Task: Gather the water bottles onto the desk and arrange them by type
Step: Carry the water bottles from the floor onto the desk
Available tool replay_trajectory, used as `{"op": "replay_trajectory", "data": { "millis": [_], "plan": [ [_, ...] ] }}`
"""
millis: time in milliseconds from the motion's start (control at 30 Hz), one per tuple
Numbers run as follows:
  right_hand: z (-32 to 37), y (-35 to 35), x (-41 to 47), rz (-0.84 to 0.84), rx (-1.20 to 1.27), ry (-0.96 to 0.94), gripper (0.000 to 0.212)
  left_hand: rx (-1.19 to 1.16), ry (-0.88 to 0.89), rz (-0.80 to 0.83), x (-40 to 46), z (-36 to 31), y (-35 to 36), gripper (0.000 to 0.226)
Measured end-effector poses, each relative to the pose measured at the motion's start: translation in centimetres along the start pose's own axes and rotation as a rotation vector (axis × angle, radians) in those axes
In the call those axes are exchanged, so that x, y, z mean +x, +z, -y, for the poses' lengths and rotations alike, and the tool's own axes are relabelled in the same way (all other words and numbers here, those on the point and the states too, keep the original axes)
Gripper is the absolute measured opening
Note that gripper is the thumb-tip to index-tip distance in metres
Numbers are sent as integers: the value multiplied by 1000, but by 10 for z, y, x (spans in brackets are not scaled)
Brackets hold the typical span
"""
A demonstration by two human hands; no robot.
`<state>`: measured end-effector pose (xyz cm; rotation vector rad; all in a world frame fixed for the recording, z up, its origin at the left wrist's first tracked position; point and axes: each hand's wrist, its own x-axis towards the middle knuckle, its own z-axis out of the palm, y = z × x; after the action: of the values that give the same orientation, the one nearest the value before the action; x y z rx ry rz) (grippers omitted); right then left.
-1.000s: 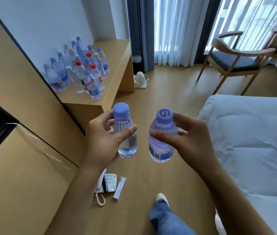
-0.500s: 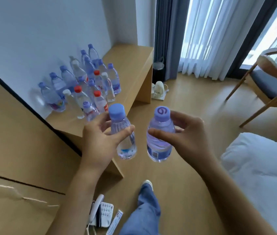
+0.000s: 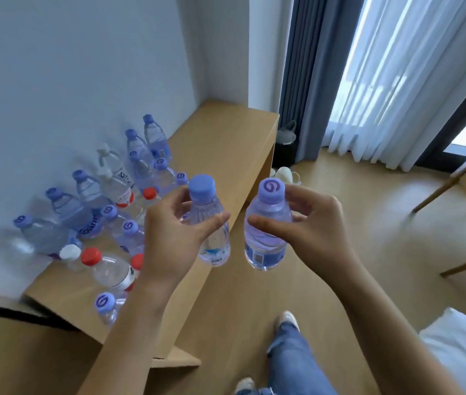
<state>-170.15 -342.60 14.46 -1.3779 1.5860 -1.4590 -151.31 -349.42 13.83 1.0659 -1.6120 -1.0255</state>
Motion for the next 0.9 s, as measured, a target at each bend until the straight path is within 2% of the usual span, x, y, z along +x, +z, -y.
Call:
{"op": "replay_trajectory", "data": {
  "millis": [167, 433, 700, 900],
  "plan": [
    [-39, -18, 107, 108, 31, 9, 32, 63, -49, -116, 87, 23, 43, 33],
    [-77, -29, 272, 309, 30, 7, 38, 53, -124, -367, 200, 49, 89, 32],
    [-116, 41, 381, 437, 34, 30, 37, 62, -283, -527, 276, 104, 77, 36],
    [-130, 108, 441, 594, 60, 61, 35, 147, -384, -638, 325, 147, 62, 36]
  ]
}}
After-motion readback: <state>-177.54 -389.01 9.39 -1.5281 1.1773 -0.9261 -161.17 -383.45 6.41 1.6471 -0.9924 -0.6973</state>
